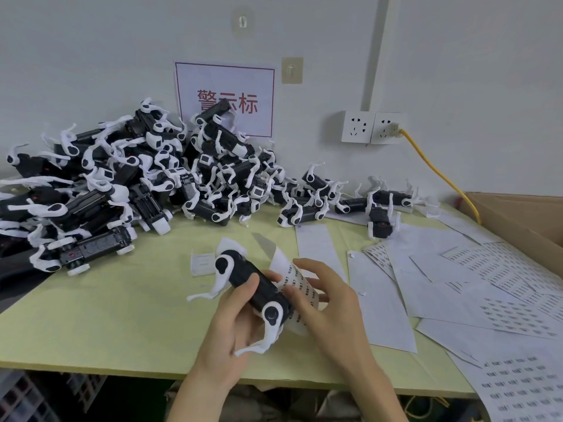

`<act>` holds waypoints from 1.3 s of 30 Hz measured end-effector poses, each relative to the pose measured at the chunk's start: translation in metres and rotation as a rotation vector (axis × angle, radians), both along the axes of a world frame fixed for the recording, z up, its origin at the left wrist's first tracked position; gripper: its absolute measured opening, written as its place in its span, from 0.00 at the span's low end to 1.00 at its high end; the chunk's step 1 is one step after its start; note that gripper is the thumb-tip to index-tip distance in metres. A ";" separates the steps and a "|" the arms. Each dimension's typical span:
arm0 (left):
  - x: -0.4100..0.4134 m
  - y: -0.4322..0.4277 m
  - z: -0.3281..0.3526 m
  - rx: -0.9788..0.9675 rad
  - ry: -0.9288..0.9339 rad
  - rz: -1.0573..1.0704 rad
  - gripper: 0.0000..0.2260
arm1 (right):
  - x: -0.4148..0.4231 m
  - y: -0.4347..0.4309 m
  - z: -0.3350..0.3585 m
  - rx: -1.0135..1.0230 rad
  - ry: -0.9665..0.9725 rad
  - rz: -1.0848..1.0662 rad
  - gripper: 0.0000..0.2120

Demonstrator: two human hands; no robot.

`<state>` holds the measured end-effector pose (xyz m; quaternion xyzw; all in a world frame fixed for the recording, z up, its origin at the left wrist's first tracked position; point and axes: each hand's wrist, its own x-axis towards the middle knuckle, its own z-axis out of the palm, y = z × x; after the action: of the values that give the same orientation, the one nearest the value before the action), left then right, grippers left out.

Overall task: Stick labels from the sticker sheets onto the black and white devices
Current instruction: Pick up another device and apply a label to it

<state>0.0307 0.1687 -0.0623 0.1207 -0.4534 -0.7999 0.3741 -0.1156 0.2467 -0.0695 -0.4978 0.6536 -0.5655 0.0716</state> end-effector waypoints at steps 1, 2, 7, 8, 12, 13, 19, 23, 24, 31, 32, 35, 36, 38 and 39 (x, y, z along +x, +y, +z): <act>0.000 0.000 0.000 0.009 0.004 -0.003 0.26 | 0.000 0.000 0.001 -0.024 0.015 -0.011 0.17; 0.000 0.000 0.000 0.017 0.000 -0.004 0.27 | 0.001 0.001 0.001 -0.055 0.041 -0.022 0.17; -0.001 0.003 0.002 -0.005 -0.085 0.039 0.31 | 0.004 0.002 0.003 -0.157 0.144 -0.076 0.15; -0.001 0.003 0.002 -0.006 -0.094 0.051 0.31 | 0.004 0.003 0.003 -0.159 0.143 -0.081 0.15; -0.001 0.002 0.002 0.022 -0.084 0.068 0.26 | 0.004 0.003 0.004 -0.170 0.074 -0.056 0.09; 0.000 0.002 0.002 0.021 -0.085 0.071 0.26 | 0.004 0.003 0.004 -0.176 0.059 -0.052 0.07; -0.002 0.005 0.004 -0.033 -0.097 0.091 0.28 | 0.004 0.003 0.003 -0.106 -0.013 -0.063 0.08; -0.001 0.004 0.001 0.003 -0.070 0.081 0.19 | 0.005 0.003 0.003 -0.068 -0.071 -0.032 0.08; -0.001 0.003 0.001 0.013 -0.071 0.078 0.18 | 0.005 0.002 0.003 -0.064 -0.070 -0.042 0.08; -0.004 0.003 0.003 -0.017 -0.102 0.084 0.26 | 0.007 0.002 -0.001 -0.087 -0.005 -0.166 0.07; -0.005 0.003 0.002 -0.016 -0.106 0.090 0.28 | 0.008 0.002 -0.001 -0.079 -0.013 -0.167 0.06; -0.006 0.003 0.002 -0.022 -0.116 0.103 0.28 | 0.008 0.003 -0.001 -0.066 -0.030 -0.171 0.05; -0.006 0.003 0.003 -0.019 -0.120 0.107 0.29 | 0.007 0.003 0.000 -0.064 -0.035 -0.168 0.05; -0.006 0.003 0.004 -0.017 -0.127 0.114 0.30 | 0.007 0.004 0.000 -0.067 -0.034 -0.157 0.05; -0.006 0.004 0.004 -0.014 -0.126 0.119 0.30 | 0.007 0.004 0.000 -0.070 -0.034 -0.150 0.05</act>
<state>0.0248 0.1723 -0.0586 0.1949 -0.4735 -0.7640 0.3926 -0.1085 0.2505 -0.0690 -0.4400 0.6676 -0.6001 0.0228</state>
